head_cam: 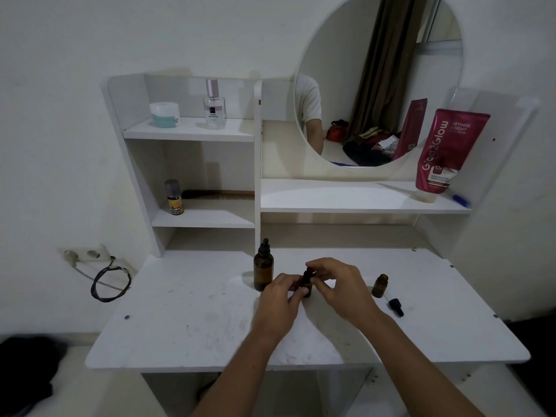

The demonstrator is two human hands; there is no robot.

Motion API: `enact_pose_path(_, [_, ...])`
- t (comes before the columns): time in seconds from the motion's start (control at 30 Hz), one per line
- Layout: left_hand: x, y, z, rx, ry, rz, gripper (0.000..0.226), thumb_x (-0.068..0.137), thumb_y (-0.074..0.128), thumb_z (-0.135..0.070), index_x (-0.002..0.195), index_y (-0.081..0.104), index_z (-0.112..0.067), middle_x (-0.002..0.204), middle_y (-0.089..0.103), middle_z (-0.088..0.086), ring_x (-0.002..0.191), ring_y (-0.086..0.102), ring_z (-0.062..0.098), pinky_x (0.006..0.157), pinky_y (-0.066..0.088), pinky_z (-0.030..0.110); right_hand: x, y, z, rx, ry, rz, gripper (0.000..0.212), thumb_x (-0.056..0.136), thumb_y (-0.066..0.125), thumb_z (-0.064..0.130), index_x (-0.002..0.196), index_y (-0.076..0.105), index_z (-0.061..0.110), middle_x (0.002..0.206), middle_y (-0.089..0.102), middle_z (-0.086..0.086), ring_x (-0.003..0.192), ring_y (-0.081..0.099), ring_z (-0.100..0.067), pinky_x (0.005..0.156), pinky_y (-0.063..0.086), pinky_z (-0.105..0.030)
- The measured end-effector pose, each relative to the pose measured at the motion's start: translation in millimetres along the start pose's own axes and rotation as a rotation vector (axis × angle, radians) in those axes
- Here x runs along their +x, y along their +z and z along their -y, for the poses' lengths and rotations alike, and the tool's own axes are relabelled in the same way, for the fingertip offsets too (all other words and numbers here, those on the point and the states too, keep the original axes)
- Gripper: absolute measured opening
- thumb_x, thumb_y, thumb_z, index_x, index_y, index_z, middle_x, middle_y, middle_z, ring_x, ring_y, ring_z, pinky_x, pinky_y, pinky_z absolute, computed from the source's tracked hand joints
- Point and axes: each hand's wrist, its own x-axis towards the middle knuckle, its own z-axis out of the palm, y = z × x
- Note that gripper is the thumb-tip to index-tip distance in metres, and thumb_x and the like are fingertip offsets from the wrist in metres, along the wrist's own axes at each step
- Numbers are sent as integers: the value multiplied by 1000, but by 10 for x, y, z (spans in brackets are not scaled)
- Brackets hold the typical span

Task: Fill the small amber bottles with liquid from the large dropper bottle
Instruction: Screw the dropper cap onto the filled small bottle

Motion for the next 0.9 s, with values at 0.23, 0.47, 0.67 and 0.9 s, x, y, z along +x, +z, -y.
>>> enact_pose_path(0.23, [0, -12, -22, -13, -11, 4, 19, 97, 67, -26, 116, 71, -25, 110, 68, -13, 99, 64, -1, 83, 44, 3, 8, -2, 19, -28, -71, -21, 37, 91, 76, 6, 123, 72, 24, 112, 71, 10, 99, 67, -1, 90, 52, -11])
enact_pose_path(0.47, [-12, -5, -9, -2, 0, 2, 19, 97, 66, -23, 116, 71, -25, 111, 68, -13, 94, 60, -8, 81, 42, 0, 21, 29, 30, -39, -43, -48, 30, 87, 82, 14, 114, 75, 25, 98, 67, 11, 84, 65, -4, 78, 52, -14])
enact_pose_path(0.67, [8, -1, -6, -10, -9, 9, 18, 97, 67, -26, 115, 71, -24, 110, 69, -12, 98, 64, 2, 89, 51, 14, 24, -17, 19, -55, -102, -8, 35, 90, 74, -1, 119, 75, 21, 109, 75, 7, 96, 69, -4, 88, 57, -20])
enact_pose_path(0.9, [-6, 3, -30, 10, -4, 9, 20, 97, 67, -24, 117, 70, -23, 111, 68, -12, 99, 65, 4, 83, 45, 4, 3, -35, 14, -106, -55, -33, 33, 88, 83, 23, 118, 72, 26, 100, 62, 14, 84, 61, 1, 78, 52, -15])
